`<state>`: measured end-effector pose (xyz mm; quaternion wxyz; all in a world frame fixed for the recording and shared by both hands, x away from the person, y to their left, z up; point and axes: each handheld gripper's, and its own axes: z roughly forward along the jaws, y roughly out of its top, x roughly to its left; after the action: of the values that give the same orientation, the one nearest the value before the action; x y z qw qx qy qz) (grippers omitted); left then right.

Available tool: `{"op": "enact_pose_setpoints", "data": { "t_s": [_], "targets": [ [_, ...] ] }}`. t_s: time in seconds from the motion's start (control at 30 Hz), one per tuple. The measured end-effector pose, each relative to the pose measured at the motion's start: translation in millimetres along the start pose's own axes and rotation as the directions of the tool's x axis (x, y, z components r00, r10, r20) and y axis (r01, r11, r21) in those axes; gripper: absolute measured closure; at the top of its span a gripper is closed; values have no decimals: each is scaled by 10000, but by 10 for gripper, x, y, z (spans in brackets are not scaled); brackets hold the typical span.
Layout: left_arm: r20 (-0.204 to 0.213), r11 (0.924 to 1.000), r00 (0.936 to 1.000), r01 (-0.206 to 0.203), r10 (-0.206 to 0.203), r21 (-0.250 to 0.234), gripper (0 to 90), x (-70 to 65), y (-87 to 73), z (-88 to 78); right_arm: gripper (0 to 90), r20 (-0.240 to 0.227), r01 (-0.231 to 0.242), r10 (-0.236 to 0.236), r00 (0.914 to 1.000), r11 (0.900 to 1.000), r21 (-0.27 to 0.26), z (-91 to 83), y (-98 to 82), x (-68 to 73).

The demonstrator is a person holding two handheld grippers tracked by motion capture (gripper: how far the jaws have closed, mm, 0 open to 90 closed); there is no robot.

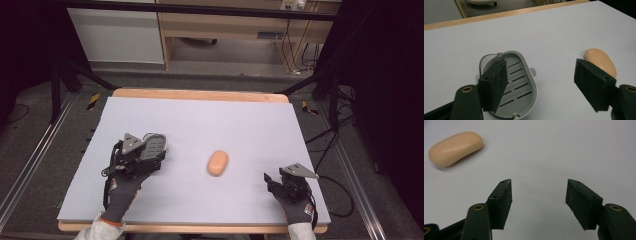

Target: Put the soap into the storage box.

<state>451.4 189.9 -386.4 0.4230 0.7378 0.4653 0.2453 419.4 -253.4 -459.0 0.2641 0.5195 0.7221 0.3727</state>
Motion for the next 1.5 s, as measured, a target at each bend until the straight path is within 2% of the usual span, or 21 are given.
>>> {"op": "enact_pose_setpoints", "data": {
  "t_s": [0.47, 1.1, 1.5],
  "targets": [
    [232, 9993, 9994, -252, 246, 266, 269, -217, 96, 199, 383, 16, 118, -118, 9999, 9999, -18, 7, -2, 11],
    [441, 9952, 9970, -668, 637, 716, 272, -450, 160, 428, 387, -3, 27, -27, 10000, 10000, 3, 13, -4, 18],
    [571, 9928, 9956, -796, 746, 898, 272, -618, 174, 604, 390, -18, 98, -98, 10000, 10000, -2, 18, -6, 24]
  ]
}}
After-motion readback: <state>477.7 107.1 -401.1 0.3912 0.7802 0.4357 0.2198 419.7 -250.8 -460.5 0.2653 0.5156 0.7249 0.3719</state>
